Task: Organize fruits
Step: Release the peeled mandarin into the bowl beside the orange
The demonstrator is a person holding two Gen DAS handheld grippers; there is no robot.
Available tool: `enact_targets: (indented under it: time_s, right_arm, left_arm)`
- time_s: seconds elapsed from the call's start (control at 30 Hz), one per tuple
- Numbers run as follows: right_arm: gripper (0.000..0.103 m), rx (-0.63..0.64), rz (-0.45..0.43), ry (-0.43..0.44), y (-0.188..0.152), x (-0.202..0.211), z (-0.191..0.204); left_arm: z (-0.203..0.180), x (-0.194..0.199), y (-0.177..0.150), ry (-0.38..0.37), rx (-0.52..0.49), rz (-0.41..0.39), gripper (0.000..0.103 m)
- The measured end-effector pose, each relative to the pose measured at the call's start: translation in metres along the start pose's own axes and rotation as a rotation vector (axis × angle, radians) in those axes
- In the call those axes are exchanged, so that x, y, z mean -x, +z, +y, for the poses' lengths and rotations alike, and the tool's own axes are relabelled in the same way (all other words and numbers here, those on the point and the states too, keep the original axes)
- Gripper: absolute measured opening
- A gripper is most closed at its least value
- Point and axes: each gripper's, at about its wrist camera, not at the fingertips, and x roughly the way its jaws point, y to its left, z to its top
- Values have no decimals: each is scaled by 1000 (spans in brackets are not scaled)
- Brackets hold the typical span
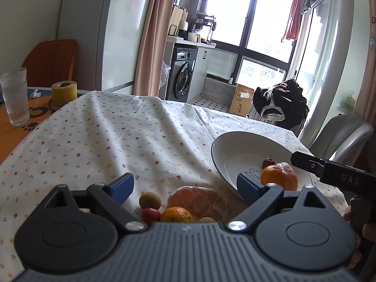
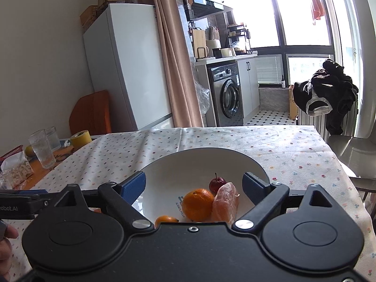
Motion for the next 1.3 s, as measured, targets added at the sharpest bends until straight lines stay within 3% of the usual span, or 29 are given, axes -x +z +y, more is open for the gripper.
enact_targets:
  time_s: [0.27, 0.77, 1.3]
  right_arm:
    - [103, 1, -32, 16, -6, 25, 15]
    - [103, 36, -4, 47, -8, 41, 46]
    - [103, 57, 79, 52, -27, 40, 73]
  left_arm:
    - [10, 16, -3, -14, 18, 7, 98]
    - [29, 36, -11, -37, 31, 11, 98]
    - [50, 31, -31, -70, 46, 66, 98]
